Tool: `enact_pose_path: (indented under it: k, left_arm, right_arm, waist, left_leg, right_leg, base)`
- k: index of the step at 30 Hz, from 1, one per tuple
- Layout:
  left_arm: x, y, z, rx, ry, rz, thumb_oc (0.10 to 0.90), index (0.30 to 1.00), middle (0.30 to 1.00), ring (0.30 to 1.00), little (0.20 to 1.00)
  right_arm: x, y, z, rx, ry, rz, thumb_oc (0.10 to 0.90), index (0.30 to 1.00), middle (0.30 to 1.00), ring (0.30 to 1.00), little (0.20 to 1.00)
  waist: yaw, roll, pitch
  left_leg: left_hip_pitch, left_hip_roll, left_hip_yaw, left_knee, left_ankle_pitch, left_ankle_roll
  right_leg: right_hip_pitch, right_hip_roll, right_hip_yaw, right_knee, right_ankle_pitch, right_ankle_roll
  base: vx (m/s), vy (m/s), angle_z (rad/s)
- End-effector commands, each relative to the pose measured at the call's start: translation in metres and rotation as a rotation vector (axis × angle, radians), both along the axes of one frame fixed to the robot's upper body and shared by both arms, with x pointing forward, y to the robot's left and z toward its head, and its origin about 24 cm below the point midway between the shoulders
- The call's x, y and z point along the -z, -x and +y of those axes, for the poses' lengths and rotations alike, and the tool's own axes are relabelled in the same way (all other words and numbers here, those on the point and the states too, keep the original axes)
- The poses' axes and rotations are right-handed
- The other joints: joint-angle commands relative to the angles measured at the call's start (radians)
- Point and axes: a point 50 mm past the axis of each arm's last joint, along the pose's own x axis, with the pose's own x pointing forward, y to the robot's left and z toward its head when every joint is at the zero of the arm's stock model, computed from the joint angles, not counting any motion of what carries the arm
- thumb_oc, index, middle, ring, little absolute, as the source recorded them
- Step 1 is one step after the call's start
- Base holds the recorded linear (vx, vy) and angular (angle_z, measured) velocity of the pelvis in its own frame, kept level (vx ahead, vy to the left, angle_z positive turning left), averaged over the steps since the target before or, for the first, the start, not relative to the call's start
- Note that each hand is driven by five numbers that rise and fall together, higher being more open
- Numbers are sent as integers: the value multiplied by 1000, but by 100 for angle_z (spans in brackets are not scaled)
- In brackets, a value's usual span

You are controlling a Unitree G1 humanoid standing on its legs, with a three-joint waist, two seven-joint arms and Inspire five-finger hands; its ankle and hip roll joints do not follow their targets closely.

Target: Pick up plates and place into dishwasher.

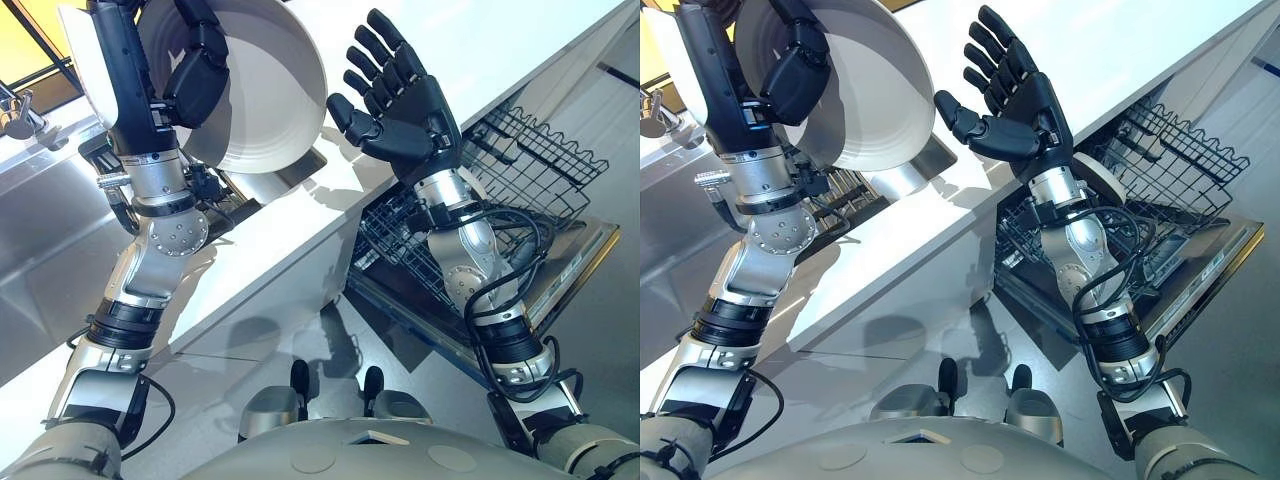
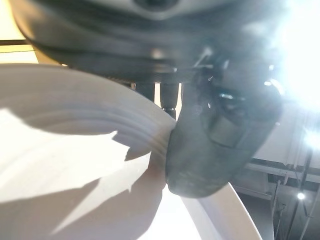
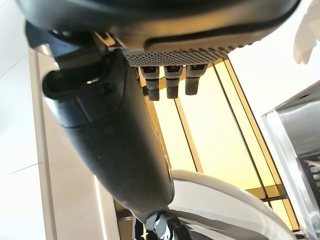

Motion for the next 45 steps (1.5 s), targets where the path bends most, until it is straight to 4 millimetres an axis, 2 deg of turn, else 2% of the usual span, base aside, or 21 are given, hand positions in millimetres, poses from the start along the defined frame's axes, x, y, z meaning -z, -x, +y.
enact_pose_path:
  k: [1,6,10,14,16,19,23,27,30,34,40,45]
  left_arm:
    - [-16,-5,-22,118,28,-90,100,300,300,300,200]
    - [-15,-6,-29,152,24,-73,100,300,300,300,200]
    - [-14,-8,-34,141,3,-60,100,300,300,300,200]
    - [-10,-14,-26,50,-8,-43,100,300,300,300,200]
    - [-7,-16,-18,8,-4,-38,100,300,300,300,200]
    - [-8,-15,-2,-63,-3,-41,100,300,300,300,200]
    - [-13,-13,17,-131,-6,-44,100,300,300,300,200]
    - [-12,-12,23,-156,-5,-45,100,300,300,300,200]
    - [-14,-13,24,-163,-12,-41,100,300,300,300,200]
    - [-15,-13,26,-163,-24,-39,100,300,300,300,200]
    - [-13,-18,17,-123,-30,-15,100,300,300,300,200]
    - [-10,-24,4,-79,-34,12,100,300,300,300,200]
  right_arm:
    - [-17,0,28,-103,-58,-65,800,900,900,900,900]
    - [-12,-2,36,-150,-76,-4,800,900,900,900,900]
    - [-15,0,38,-138,-92,-36,800,900,900,900,900]
    - [-49,11,16,127,-102,-329,800,900,900,900,900]
    - [-59,15,7,214,-107,-397,800,900,900,900,900]
    - [-73,24,-14,462,-63,-559,800,900,900,900,900]
    - [-83,31,-43,653,-169,-630,800,900,900,900,900]
    - [-85,33,-52,697,-230,-646,800,900,900,900,900]
    - [-83,28,-53,643,-230,-592,800,900,900,900,900]
    - [-70,16,-48,419,-257,-429,800,900,900,900,900]
    - [-50,8,-14,81,-348,-210,800,900,900,900,900]
    - [-49,7,6,9,-357,-168,800,900,900,900,900]
  waist:
    - [2,10,-184]
    - [2,13,-183]
    - [1,15,-182]
    - [-4,19,-181]
    - [-5,21,-183]
    - [-4,25,-186]
    - [-5,31,-189]
    - [-7,34,-187]
    - [-10,35,-190]
    - [-16,34,-193]
    - [-22,32,-196]
    - [-21,31,-197]
  left_leg:
    - [31,4,7,1,-152,-17]
    - [30,5,4,1,-151,-18]
    - [31,6,2,1,-152,-18]
    - [32,6,7,1,-154,-16]
    - [32,5,13,1,-156,-16]
    - [27,5,30,1,-151,-16]
    - [33,10,45,1,-162,-19]
    - [32,9,47,1,-155,-17]
    - [32,7,46,1,-155,-17]
    - [30,6,41,1,-154,-16]
    - [31,5,34,1,-153,-15]
    - [38,4,30,1,-159,-16]
  right_leg:
    - [-1,51,-53,75,-181,-6]
    - [-1,50,-56,73,-179,-6]
    - [2,50,-56,70,-177,-6]
    - [1,49,-53,62,-172,-2]
    - [1,49,-53,54,-166,-1]
    - [-4,48,-61,34,-147,0]
    - [4,48,-65,23,-150,2]
    - [0,47,-66,26,-145,-1]
    - [-2,48,-61,27,-144,-1]
    - [-7,45,-50,34,-145,-1]
    - [-14,45,-43,45,-147,-1]
    - [-6,47,-42,48,-156,-1]
  base:
    - [0,0,0]
    - [0,0,0]
    - [0,0,0]
    - [5,-6,3]
    - [5,-4,2]
    - [-10,-1,-5]
    - [6,1,-12]
    - [-7,9,-11]
    - [5,10,-3]
    - [0,0,0]
    - [0,0,0]
    - [30,-8,3]
